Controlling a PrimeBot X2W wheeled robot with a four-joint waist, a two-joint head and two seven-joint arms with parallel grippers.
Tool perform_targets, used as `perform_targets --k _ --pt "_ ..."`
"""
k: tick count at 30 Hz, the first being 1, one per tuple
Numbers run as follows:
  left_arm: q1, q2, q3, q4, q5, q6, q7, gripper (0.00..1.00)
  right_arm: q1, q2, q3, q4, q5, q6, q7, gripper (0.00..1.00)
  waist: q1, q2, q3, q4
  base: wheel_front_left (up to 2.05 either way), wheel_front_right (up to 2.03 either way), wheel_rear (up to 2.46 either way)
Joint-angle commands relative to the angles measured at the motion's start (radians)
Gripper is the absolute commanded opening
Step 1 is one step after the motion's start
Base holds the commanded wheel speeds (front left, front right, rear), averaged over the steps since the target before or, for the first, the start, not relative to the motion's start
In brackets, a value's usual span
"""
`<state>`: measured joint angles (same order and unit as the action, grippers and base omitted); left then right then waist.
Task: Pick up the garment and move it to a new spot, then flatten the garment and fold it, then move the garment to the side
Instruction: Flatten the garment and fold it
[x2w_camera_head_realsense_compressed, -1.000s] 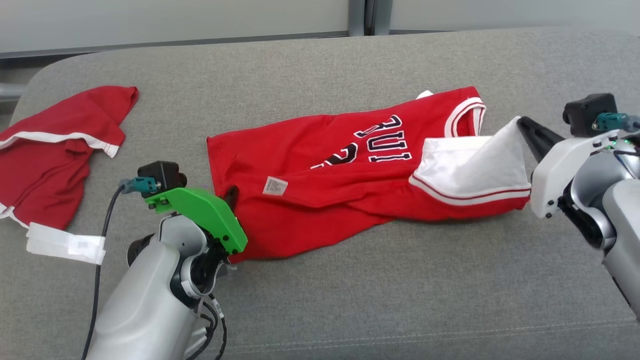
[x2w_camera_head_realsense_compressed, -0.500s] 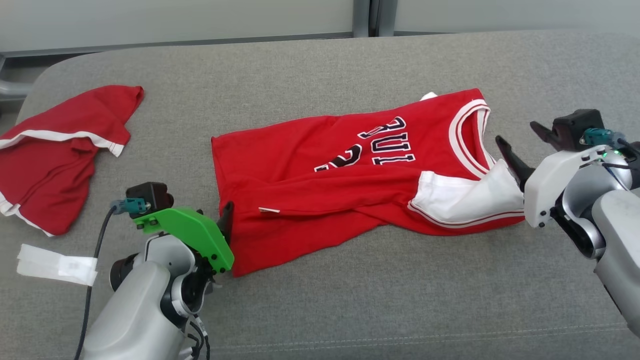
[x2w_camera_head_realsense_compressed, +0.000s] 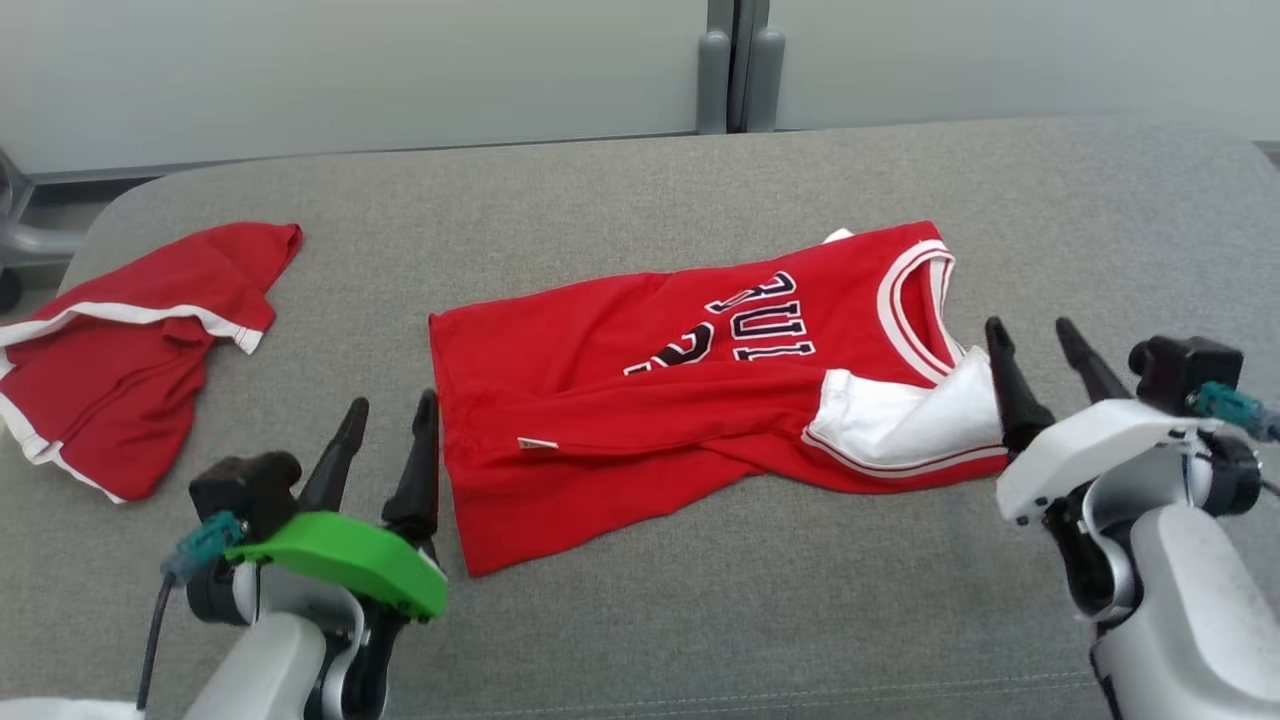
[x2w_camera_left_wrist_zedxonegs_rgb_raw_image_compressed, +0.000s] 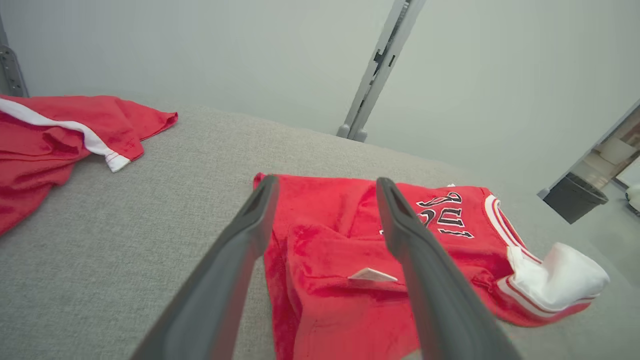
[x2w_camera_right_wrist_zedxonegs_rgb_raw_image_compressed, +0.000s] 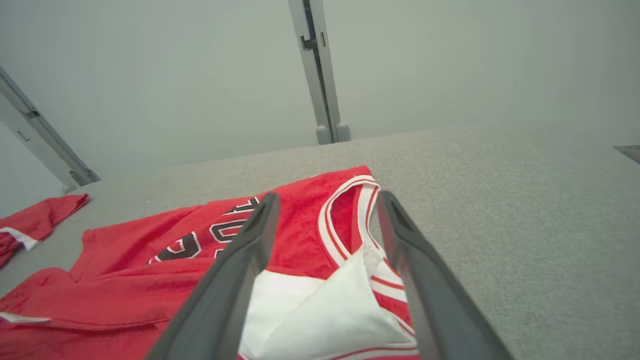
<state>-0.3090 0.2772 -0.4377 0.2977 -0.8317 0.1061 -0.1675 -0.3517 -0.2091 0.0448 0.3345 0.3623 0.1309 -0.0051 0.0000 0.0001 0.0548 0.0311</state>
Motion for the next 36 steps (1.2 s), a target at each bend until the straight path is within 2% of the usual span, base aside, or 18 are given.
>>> perform_targets --k 1,2,5,10,13,20,24,30,36 --pt "0.029 0.022 -0.014 -0.006 0.022 -0.015 -0.013 1.00 0.027 0.025 -0.013 -0.010 -0.006 0.000 0.005 1.00 0.0000 -0.0001 -0.025 -0.014 0.00 0.00 0.00" --pt "0.049 0.039 -0.020 -0.011 0.044 -0.017 -0.031 1.00 0.049 0.059 -0.038 -0.016 -0.007 0.000 0.015 1.00 0.0000 -0.0001 -0.034 -0.018 0.00 0.00 0.00" --pt "0.106 0.042 -0.004 -0.035 0.079 0.016 -0.072 1.00 0.112 0.117 -0.093 -0.046 -0.025 0.000 0.048 1.00 0.0000 -0.0001 -0.062 -0.026 0.00 0.00 0.00" --pt "0.193 0.057 -0.007 -0.079 0.124 0.076 -0.081 1.00 0.198 0.154 -0.126 -0.094 -0.034 0.000 0.120 1.00 0.0000 -0.0001 -0.089 -0.035 0.00 0.00 0.00" --pt "0.248 0.066 -0.018 -0.104 0.098 0.115 -0.008 1.00 0.254 0.157 -0.134 -0.098 0.003 0.000 0.184 1.00 0.0000 -0.0001 -0.106 -0.036 0.00 0.00 0.00" --pt "0.311 0.112 -0.043 -0.166 0.097 0.170 0.109 1.00 0.298 0.157 -0.132 -0.093 0.034 0.000 0.251 1.00 0.0000 -0.0001 -0.121 -0.034 0.00 0.00 0.00" --pt "0.328 0.137 -0.042 -0.193 0.119 0.202 0.117 1.00 0.310 0.157 -0.135 -0.095 0.029 0.000 0.250 1.00 0.0000 -0.0001 -0.123 -0.030 0.00 0.00 0.00" --pt "0.356 0.139 0.013 -0.221 0.113 0.270 0.074 1.00 0.316 0.158 -0.127 -0.080 0.038 0.000 0.195 1.00 0.0000 -0.0001 -0.128 -0.027 0.00 0.00 0.00" --pt "0.388 0.144 0.067 -0.248 0.085 0.290 0.037 1.00 0.299 0.157 -0.075 -0.066 0.043 0.000 0.144 1.00 0.0000 -0.0001 -0.135 -0.018 0.00 0.00 0.00"
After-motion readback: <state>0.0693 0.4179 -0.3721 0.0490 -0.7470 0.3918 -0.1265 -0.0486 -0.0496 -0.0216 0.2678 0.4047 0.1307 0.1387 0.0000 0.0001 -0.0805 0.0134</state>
